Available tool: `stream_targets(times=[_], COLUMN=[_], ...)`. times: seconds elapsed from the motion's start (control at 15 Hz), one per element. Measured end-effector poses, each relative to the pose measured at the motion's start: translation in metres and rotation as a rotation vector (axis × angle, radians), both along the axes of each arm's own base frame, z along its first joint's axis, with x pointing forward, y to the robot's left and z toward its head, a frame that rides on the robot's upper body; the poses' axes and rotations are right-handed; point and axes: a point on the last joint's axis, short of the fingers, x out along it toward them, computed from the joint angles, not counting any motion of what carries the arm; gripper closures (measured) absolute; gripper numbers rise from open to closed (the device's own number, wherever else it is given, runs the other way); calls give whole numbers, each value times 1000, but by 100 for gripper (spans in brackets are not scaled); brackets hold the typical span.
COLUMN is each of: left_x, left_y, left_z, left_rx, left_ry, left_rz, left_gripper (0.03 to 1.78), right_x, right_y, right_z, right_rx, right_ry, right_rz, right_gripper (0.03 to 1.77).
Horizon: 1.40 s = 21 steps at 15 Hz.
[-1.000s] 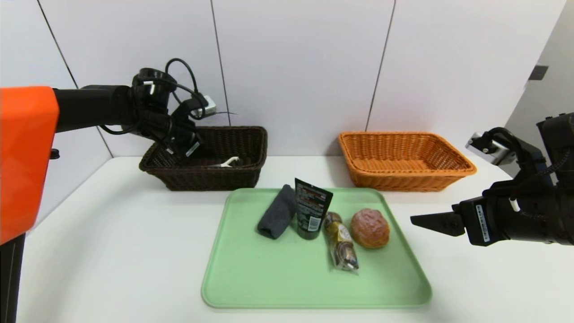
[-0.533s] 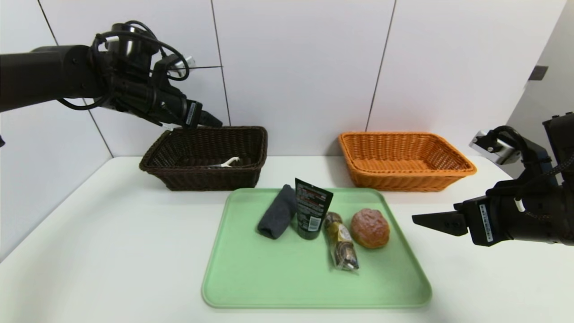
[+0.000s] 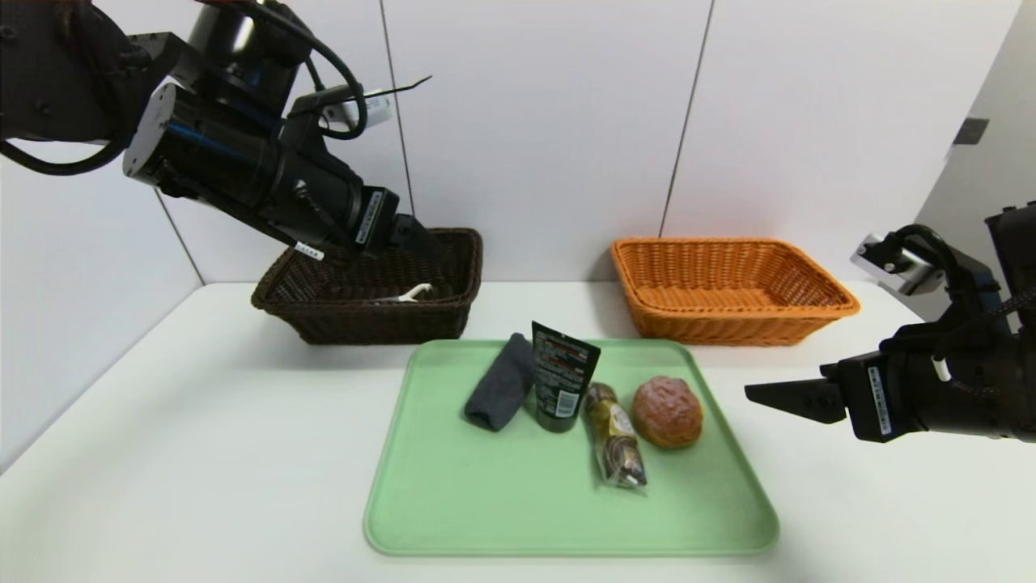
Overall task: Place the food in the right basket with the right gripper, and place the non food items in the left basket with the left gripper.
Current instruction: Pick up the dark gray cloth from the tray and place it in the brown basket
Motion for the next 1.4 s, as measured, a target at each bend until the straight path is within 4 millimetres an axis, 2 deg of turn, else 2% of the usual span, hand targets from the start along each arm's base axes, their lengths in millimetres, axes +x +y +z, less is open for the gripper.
stream_targets(times=[0.13,0.27,0.6,0.8,0.93,1.4], left_x=[-23,-42,-59,-62,-59,-34], left_y=[-13,-23,-37,-37,-38,-60], left_z=[3,-4,-33,-48,-60,-98], left_rx=[-3,5,-55,-27,21,104], left_ry=[3,31,68,31,25,48], left_rz=[-66,-131,-307,-377,-363,-246], left_gripper=[16,15,14,13,12,12], right_x=[1,1,1,1,1,-1], right_y=[-1,-2,-2,-3,-3,-4], right_z=[-1,-2,-1,-2,-3,-9], right_rx=[9,9,12,11,11,10], right_ry=[-22,-19,-27,-23,-20,-19], right_rz=[-5,-10,-12,-12,-11,-18], right_gripper=[10,10,10,10,10,10])
